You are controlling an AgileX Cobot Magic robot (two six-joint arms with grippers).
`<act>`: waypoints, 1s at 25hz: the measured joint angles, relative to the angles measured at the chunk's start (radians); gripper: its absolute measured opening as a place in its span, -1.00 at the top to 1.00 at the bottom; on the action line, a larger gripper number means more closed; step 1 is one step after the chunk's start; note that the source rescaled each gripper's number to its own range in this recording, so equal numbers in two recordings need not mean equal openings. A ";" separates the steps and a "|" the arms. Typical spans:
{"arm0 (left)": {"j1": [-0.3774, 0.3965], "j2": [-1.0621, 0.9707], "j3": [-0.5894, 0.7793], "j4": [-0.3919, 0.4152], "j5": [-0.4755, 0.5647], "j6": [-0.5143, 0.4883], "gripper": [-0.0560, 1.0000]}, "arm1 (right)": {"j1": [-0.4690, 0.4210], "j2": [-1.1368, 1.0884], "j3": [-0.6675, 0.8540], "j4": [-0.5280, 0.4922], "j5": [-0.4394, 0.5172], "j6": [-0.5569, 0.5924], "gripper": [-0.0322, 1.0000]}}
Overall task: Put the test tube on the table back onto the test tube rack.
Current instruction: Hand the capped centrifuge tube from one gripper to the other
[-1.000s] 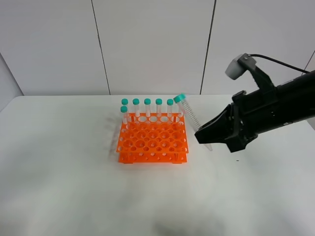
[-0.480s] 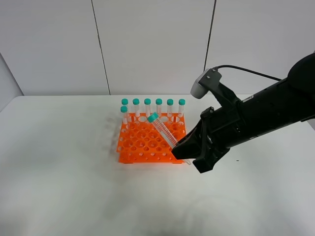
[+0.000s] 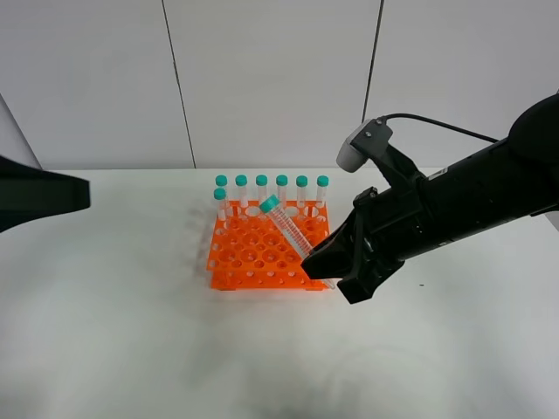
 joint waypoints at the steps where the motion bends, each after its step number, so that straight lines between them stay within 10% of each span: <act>1: 0.000 0.046 0.000 -0.055 -0.004 0.058 -0.81 | 0.000 0.000 0.000 0.003 0.000 0.000 0.93; 18: -0.365 0.522 0.000 -0.821 -0.162 0.611 -0.81 | 0.000 0.000 0.000 0.007 0.000 0.000 0.93; 25: -0.420 0.632 -0.036 -0.860 -0.164 0.665 -0.81 | 0.000 0.000 0.000 0.007 0.000 0.000 0.93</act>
